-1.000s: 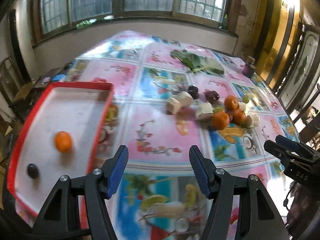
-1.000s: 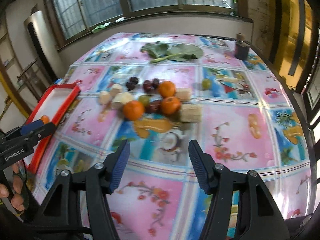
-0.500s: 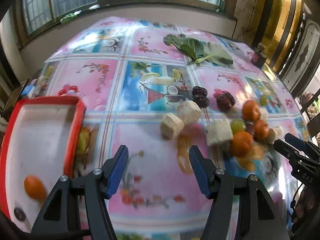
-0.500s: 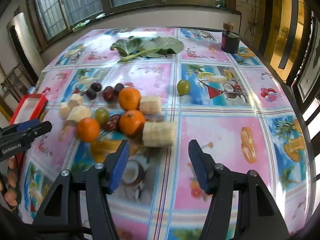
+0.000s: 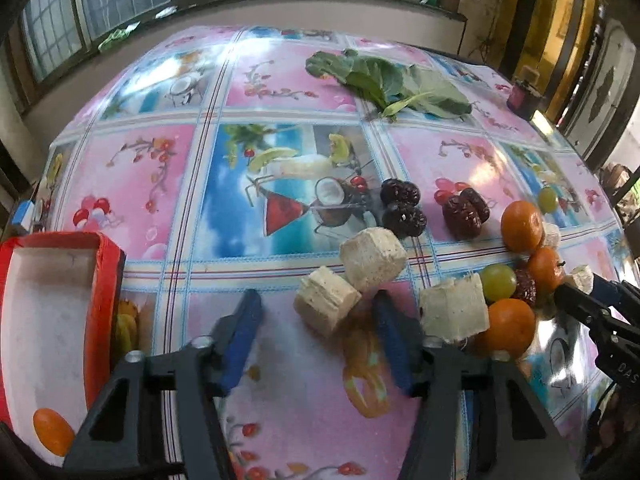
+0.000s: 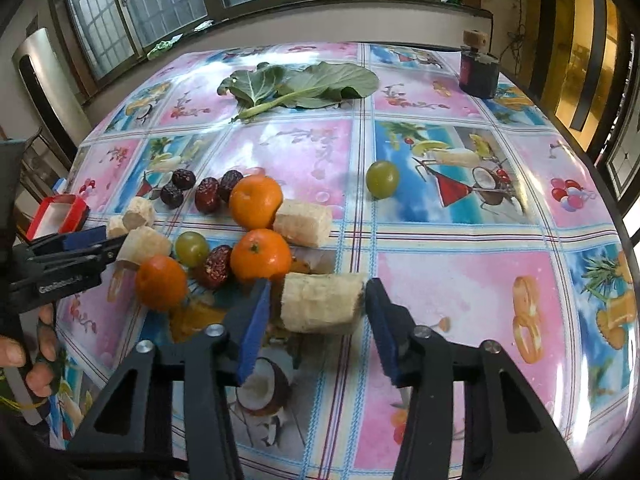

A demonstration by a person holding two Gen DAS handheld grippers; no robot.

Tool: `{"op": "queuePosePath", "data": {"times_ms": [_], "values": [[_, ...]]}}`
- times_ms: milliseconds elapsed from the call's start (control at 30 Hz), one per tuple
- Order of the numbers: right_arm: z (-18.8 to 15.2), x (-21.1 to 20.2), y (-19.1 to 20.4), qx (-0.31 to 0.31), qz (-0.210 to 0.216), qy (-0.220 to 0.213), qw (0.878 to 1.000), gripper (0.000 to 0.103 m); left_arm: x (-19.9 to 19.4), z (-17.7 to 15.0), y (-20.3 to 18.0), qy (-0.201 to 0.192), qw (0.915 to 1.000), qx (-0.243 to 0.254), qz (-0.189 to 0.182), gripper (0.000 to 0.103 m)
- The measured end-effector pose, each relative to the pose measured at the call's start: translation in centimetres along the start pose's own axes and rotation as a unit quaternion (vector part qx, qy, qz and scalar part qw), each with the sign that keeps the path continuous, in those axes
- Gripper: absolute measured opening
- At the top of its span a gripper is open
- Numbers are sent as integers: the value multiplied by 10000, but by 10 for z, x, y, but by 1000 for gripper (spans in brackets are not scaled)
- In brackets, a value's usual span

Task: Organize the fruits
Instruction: 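Grasp a pale fibrous chunk with the left tool while the right tool grasps a sugarcane piece, then carry the chunk with the left tool while the right tool carries the sugarcane over the tray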

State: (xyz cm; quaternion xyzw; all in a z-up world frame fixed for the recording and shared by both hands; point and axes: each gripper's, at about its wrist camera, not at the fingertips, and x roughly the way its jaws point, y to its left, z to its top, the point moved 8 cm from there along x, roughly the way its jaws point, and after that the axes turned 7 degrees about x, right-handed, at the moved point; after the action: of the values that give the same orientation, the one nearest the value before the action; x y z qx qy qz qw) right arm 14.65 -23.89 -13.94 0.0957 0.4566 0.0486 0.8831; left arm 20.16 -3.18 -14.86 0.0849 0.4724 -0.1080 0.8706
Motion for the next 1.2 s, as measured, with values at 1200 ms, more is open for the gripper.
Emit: {"op": "queuePosePath", "data": {"times_ms": [1200], "values": [[-33,-87,117,-625,959,-419,9925,40,-142,-77,39,-852,9930,-613,543,30]]}}
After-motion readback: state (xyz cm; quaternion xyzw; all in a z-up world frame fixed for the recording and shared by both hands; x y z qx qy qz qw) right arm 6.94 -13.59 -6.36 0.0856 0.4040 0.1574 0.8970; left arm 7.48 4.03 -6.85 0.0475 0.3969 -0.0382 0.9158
